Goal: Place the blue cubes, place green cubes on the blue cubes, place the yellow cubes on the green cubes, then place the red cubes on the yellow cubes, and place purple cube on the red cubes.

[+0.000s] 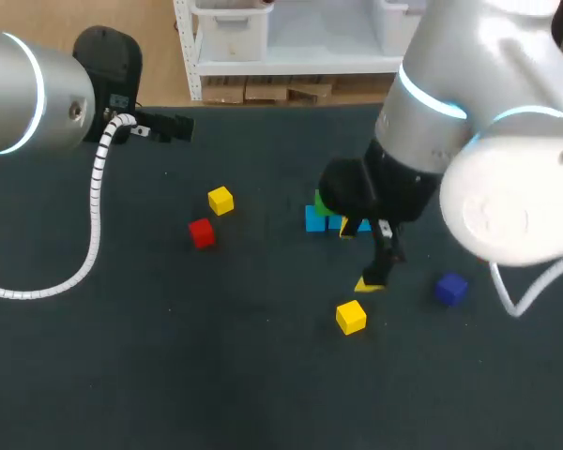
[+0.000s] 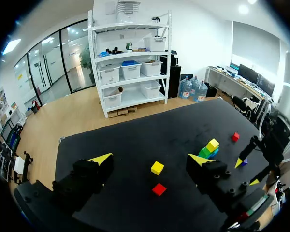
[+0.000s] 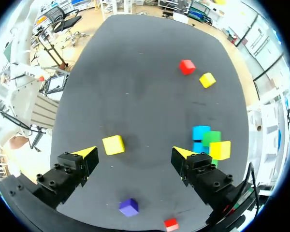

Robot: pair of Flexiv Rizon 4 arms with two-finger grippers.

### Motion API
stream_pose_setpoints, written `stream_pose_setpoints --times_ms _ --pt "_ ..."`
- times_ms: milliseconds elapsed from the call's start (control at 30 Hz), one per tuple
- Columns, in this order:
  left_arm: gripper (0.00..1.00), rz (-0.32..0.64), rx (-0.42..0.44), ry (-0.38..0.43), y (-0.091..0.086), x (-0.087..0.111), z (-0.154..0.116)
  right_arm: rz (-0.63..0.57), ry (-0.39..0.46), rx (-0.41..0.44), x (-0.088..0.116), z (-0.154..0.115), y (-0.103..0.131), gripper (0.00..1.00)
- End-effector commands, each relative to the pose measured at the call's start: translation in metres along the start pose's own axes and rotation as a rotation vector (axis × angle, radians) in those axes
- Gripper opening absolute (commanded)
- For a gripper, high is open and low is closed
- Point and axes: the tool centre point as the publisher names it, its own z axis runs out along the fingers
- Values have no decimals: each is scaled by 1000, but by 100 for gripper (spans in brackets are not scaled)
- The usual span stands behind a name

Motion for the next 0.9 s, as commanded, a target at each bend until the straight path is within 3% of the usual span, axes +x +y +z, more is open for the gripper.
stream_pose_setpoints --times_ms 33,500,800,833,867,900 --pt "100 0 3 1 1 0 0 -6 13 30 -1 7 15 100" --pt "100 0 3 1 1 0 0 -31 74 -84 5 54 42 100" --pt "100 0 3 1 1 0 0 -68 109 -80 5 68 33 100" --pt "100 0 3 1 1 0 0 -70 111 -80 5 69 33 94" --pt "100 0 3 1 1 0 0 -72 116 -78 6 70 33 76" --pt "100 0 3 1 1 0 0 -73 121 -77 7 71 33 49"
